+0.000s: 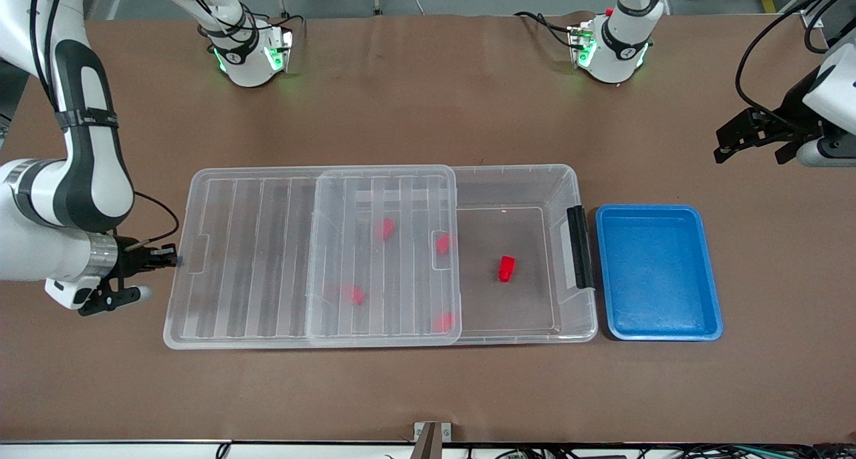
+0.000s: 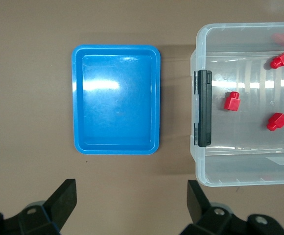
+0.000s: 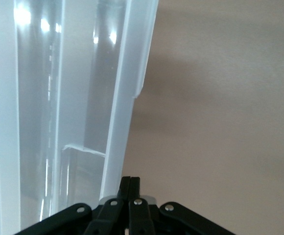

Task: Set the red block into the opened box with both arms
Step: 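Slide the lid back over the box with the right gripper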

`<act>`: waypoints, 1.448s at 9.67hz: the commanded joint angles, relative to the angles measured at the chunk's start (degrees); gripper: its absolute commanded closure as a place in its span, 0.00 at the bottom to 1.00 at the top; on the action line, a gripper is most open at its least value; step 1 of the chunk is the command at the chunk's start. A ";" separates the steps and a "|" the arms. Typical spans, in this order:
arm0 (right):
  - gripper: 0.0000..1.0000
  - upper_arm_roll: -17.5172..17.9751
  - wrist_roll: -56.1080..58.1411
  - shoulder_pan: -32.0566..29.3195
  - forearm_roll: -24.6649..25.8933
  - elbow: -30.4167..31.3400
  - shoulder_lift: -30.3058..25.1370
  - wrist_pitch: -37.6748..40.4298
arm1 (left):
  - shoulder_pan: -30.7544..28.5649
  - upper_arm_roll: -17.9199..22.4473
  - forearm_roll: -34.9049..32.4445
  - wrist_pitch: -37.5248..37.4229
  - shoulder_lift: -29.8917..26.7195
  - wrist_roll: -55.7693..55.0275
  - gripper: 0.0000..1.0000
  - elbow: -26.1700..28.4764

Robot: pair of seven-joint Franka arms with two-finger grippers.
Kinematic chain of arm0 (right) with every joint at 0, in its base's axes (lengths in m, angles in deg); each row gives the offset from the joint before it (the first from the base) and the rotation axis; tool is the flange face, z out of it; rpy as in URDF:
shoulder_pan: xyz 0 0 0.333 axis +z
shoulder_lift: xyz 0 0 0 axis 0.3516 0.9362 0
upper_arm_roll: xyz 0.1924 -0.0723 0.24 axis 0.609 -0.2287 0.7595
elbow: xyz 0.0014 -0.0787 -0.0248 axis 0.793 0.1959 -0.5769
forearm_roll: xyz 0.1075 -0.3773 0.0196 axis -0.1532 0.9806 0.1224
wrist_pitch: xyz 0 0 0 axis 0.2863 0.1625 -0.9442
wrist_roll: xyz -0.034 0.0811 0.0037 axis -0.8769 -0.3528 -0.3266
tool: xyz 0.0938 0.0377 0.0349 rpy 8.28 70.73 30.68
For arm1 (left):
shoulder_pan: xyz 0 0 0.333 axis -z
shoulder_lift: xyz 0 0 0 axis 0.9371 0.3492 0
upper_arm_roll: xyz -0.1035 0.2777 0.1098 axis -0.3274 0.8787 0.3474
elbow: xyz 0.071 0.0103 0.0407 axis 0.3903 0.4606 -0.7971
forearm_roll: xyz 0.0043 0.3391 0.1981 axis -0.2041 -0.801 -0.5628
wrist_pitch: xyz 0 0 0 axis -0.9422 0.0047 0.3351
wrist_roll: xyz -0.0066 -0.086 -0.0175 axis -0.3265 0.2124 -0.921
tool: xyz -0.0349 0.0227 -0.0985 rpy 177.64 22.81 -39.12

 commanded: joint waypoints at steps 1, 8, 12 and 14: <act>1.00 2.66 -3.90 0.24 -2.35 0.46 -0.34 0.05 | -0.06 0.11 0.96 -0.75 0.71 1.16 0.01 0.81; 1.00 12.43 -19.91 2.43 -4.20 -1.99 2.99 -0.66 | -0.15 0.11 0.87 -0.66 0.80 0.98 0.00 0.81; 1.00 12.70 -19.92 4.19 -4.28 -2.79 4.22 -1.19 | -0.15 0.11 0.70 -0.66 0.89 0.98 0.00 0.81; 1.00 12.70 -19.92 4.46 -4.28 -3.14 4.40 -1.19 | -0.15 0.11 0.61 -0.66 0.97 0.98 0.00 0.81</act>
